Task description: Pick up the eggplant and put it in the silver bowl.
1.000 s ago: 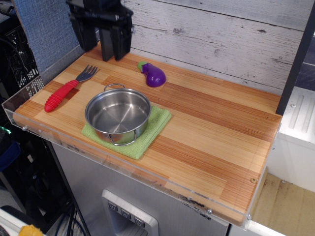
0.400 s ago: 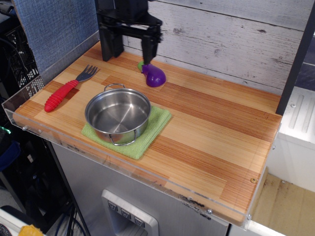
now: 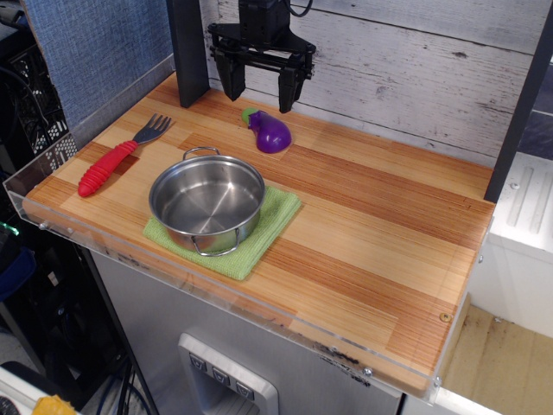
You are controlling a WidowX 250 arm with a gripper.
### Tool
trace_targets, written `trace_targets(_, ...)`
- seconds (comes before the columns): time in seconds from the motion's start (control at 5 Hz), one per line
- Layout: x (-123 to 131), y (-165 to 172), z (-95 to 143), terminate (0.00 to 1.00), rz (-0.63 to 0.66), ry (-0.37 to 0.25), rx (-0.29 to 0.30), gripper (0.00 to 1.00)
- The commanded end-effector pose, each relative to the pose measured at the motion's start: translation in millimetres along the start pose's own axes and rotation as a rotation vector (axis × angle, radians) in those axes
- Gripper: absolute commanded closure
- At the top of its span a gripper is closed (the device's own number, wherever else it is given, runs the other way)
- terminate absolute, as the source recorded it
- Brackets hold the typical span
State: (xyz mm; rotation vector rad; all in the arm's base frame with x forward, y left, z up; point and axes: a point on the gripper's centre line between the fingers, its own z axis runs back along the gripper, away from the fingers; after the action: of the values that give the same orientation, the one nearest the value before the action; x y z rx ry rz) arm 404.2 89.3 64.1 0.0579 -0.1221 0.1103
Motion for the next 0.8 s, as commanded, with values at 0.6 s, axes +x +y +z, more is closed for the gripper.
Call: trace_targets(0.6,3,-2,-34,0.00,0.047,0.036,0.058,0.00)
